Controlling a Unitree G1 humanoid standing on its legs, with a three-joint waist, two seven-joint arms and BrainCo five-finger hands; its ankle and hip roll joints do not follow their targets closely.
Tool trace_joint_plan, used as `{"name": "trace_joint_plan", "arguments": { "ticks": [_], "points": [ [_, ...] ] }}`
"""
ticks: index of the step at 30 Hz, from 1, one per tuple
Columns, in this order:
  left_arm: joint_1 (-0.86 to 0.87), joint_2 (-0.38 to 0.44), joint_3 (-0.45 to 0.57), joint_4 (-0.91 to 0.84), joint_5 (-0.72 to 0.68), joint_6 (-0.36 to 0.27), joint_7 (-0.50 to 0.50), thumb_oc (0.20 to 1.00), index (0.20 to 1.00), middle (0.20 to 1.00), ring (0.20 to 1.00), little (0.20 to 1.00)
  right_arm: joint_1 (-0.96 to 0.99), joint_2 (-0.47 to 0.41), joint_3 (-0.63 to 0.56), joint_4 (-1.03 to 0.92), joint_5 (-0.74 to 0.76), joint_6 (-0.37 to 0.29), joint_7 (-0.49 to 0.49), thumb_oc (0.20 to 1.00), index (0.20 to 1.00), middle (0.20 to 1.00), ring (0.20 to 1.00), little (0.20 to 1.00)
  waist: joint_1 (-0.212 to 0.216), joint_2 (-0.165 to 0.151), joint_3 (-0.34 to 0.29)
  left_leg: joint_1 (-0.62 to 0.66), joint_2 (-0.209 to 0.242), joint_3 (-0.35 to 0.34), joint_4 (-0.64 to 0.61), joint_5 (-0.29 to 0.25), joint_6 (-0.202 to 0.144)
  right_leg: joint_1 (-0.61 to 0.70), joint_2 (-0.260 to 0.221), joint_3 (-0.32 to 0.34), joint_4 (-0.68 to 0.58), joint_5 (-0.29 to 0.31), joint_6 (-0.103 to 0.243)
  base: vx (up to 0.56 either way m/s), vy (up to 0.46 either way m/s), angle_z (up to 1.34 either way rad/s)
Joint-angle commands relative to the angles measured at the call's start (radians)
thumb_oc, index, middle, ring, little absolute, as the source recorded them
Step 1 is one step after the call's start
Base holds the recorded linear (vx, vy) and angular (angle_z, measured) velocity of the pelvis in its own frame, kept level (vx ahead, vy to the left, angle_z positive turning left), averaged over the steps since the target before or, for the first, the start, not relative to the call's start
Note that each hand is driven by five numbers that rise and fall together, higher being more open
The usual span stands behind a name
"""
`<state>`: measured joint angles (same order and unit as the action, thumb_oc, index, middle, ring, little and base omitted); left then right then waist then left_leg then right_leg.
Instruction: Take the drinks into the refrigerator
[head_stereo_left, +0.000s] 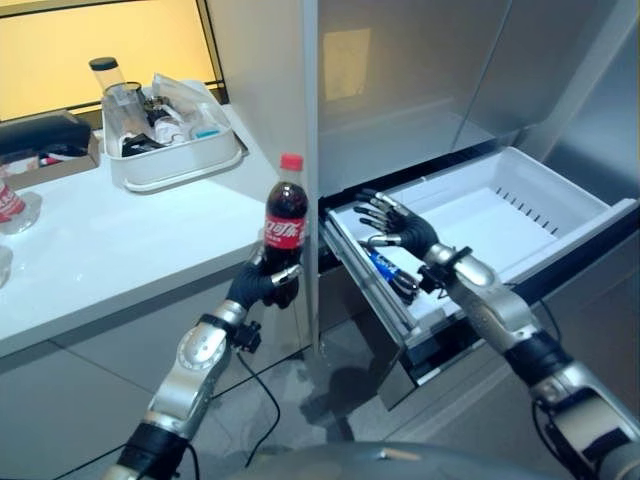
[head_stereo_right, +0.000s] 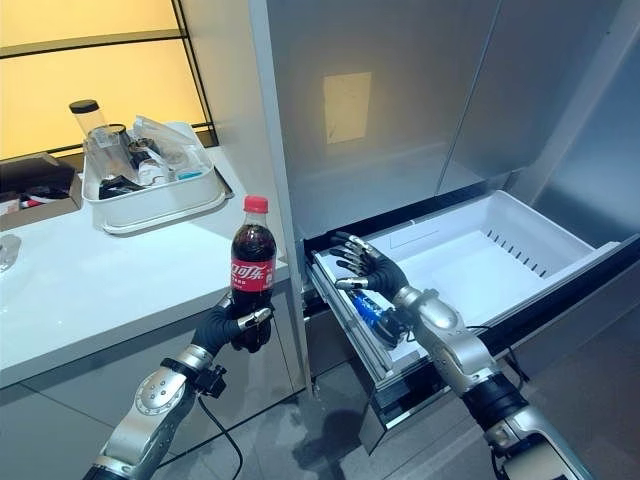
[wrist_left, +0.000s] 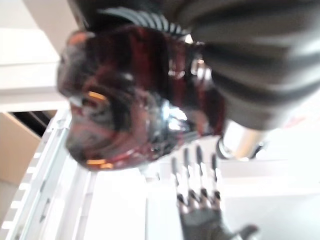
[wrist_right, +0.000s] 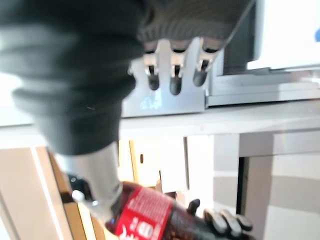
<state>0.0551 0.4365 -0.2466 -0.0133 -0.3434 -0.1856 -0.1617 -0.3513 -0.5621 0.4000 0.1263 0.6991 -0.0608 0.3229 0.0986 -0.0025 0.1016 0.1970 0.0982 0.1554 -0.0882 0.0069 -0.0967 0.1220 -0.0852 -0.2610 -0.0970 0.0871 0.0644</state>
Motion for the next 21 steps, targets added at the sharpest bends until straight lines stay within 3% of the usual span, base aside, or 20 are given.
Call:
{"name": "trace_joint_plan", "arguments": {
  "ticks": [1,7,11,21],
  "points": [
    [-0.157,0.019,-0.006,-0.083,-0.043,-0.126,-0.029,0.200,0.200,0.200,0.200,0.200,-0.068,-0.004,-0.028,-0.039,0.067,-0.052,0.015,1.000,1.000,1.000,1.000,1.000,-0.006,-0.037,-0.010,-0.017,-0.045,-0.030,0.001,-0.038,0.024,0.077,-0.013,-0.038,0.014,-0.061,0.052,0.00,0.000,0.00],
    [-0.215,0.045,-0.068,-0.089,-0.022,-0.121,-0.056,0.200,0.200,0.200,0.200,0.200,-0.140,0.019,0.022,-0.002,0.060,-0.040,0.020,1.000,1.000,1.000,1.000,1.000,-0.008,-0.034,-0.012,-0.013,-0.043,-0.026,0.001,-0.038,0.023,0.078,-0.012,-0.035,0.015,-0.061,0.053,0.00,0.000,0.00],
    [-0.290,0.037,-0.156,-0.084,0.026,-0.122,-0.059,0.200,0.200,0.200,0.200,0.200,-0.243,0.088,0.102,0.096,0.038,-0.028,0.016,1.000,1.000,1.000,1.000,1.000,-0.006,-0.035,-0.014,-0.011,-0.043,-0.024,0.001,-0.039,0.023,0.079,-0.011,-0.033,0.015,-0.060,0.052,0.00,0.000,0.00],
    [-0.360,0.002,-0.250,-0.073,0.050,-0.111,-0.054,0.200,0.200,0.200,0.200,0.200,-0.347,0.216,0.171,0.146,0.001,-0.031,-0.014,1.000,1.000,1.000,1.000,1.000,-0.005,-0.036,-0.010,-0.009,-0.041,-0.022,0.001,-0.041,0.026,0.080,-0.012,-0.027,0.017,-0.060,0.053,0.00,0.000,0.00]
  ]
}}
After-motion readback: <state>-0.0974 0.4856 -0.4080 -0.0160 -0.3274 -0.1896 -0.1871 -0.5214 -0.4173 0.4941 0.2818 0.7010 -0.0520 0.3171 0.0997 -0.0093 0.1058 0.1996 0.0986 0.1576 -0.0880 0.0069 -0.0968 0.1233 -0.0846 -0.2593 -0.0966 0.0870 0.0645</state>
